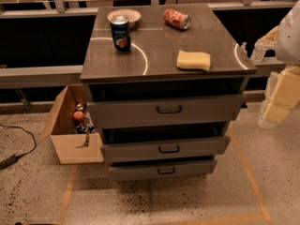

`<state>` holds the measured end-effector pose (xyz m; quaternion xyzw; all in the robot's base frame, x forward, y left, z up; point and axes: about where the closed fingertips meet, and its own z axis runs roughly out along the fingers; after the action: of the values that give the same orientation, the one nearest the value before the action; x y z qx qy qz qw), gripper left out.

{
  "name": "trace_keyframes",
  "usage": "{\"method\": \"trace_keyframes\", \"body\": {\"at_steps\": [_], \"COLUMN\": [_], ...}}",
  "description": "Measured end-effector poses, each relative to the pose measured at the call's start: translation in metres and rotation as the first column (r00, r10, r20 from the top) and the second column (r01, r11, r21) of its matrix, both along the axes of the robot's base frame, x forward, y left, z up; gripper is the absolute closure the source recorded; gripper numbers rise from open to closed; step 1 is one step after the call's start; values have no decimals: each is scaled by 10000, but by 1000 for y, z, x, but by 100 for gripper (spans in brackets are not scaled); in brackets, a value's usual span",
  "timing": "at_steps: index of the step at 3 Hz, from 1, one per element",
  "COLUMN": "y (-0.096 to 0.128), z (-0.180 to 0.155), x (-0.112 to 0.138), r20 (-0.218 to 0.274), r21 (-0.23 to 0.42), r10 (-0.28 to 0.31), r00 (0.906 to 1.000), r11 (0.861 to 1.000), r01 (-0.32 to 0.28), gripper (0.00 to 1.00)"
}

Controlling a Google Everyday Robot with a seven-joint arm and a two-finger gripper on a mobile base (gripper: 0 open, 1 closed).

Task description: Open bottom drawer

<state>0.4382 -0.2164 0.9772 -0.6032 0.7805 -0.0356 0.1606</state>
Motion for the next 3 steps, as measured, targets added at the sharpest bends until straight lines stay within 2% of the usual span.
{"method": "trace_keyframes", "body": {"at_steps": [1,2,3], "y": [0,-1,1], "z": [0,-15,-50], "x": [0,-4,-20], "r20": [2,-30,207], "r21": [0,425,962], "r10": [0,-78,273], "r00": [10000,10000,9994], "r11": [10000,9991,9949], "r01": [0,80,-291], "gripper": [0,0,0]}}
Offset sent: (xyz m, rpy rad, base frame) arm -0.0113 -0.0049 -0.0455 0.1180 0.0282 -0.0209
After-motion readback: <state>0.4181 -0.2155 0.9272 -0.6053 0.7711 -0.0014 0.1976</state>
